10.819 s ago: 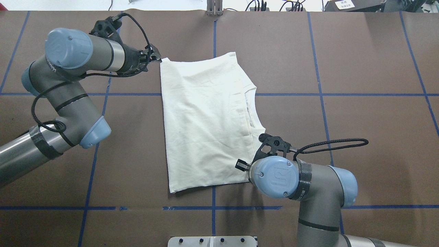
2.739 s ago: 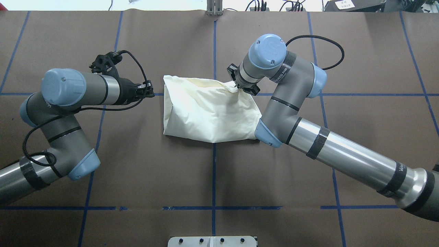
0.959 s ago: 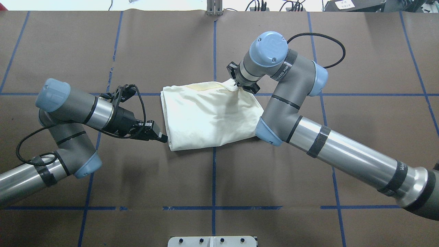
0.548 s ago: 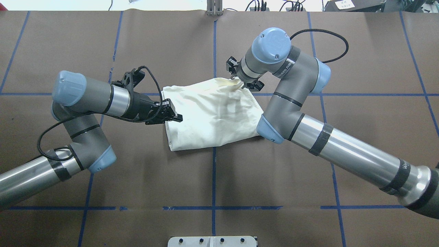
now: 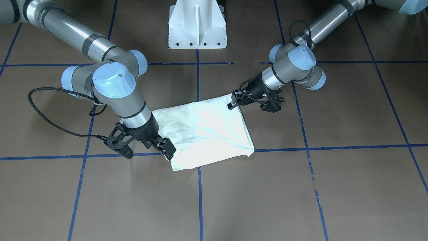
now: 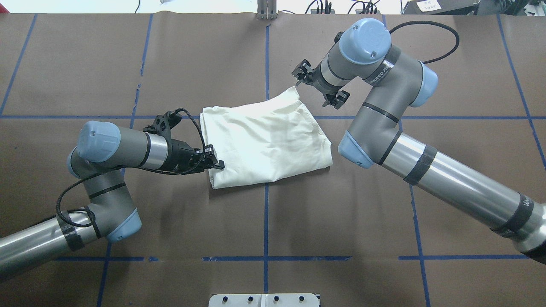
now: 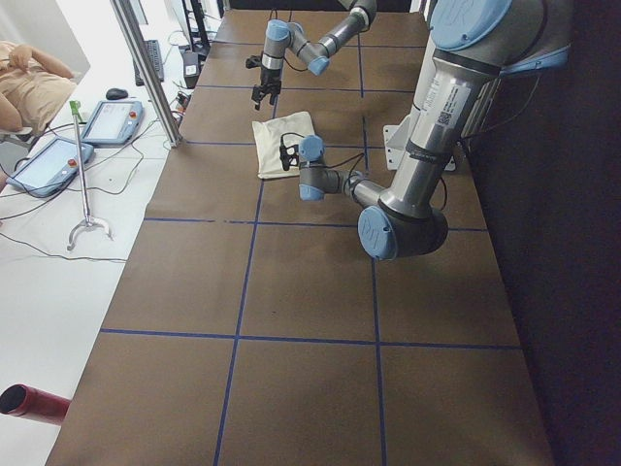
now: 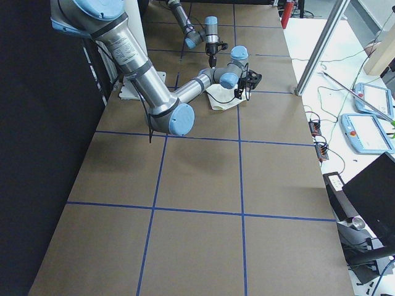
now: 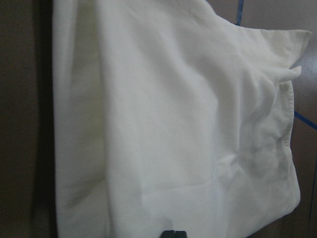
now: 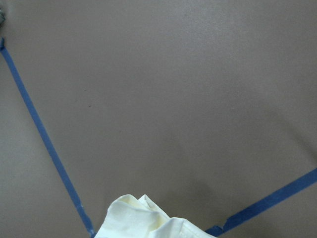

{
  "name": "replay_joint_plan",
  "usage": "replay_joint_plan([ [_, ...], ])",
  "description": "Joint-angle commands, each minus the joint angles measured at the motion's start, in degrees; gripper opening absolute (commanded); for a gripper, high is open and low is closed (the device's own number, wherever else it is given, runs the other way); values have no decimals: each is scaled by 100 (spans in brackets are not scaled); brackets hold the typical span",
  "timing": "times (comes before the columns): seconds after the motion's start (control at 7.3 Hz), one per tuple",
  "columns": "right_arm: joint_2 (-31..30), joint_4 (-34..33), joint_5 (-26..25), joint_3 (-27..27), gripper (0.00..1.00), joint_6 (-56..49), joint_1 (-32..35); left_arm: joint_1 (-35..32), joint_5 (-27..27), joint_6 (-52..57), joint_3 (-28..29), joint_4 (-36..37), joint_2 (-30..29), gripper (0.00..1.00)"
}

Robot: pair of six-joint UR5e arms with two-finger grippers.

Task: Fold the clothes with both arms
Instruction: 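Release and raise the right gripper while the left gripper presses the side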

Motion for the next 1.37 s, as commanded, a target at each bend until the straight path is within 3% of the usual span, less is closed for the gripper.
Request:
replay_joint_plan([
  [0.0, -110, -7, 69, 146, 100, -15, 32, -35, 21, 4, -27, -2, 116, 0],
  [0.27, -162, -15, 69, 233, 100, -24, 41, -53, 4, 22, -508, 7, 457, 0],
  [0.41, -241, -59, 209, 400, 100, -24, 146, -88, -14, 13, -789, 399, 407, 0],
  [0.55, -364, -51, 410, 532, 100, -24, 234, -36, 30, -48, -957, 1421, -73, 0],
  [0.68, -374, -51, 421, 559, 100, -24, 243, 78, 448, -48, -950, 1979, -373, 0],
  [1.23, -418, -42, 421, 586, 100, -33, 243, 676, 1146, 13, -933, 2292, -324, 0],
])
